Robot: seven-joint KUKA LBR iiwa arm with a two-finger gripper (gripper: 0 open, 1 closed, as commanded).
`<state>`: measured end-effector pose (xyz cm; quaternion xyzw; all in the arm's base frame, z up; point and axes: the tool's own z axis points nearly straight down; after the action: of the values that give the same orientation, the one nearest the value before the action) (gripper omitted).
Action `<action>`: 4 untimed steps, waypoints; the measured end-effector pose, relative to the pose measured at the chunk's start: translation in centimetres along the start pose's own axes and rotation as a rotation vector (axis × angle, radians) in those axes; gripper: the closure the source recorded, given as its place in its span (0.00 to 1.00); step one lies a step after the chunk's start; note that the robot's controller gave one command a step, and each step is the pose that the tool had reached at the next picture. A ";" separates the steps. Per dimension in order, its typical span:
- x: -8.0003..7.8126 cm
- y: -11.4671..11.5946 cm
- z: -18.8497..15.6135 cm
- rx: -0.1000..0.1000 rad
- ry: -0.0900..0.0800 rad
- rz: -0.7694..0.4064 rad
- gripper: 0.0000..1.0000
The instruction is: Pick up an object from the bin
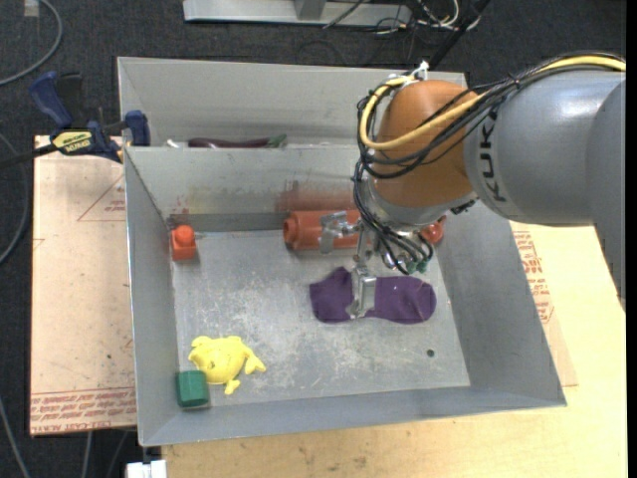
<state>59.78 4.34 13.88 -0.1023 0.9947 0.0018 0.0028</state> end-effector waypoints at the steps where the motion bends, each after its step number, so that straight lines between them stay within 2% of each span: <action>1: 1.4 -4.1 6.8 -0.001 -0.007 0.017 1.00; 3: 1.4 -4.1 6.5 -0.002 -0.002 0.017 1.00; 4: 1.3 -3.8 1.7 0.000 -0.010 -0.006 1.00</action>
Offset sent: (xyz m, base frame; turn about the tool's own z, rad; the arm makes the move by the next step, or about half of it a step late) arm 0.0000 0.0000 0.0000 0.0000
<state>59.25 0.33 12.17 -0.1052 0.9944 0.0025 0.0080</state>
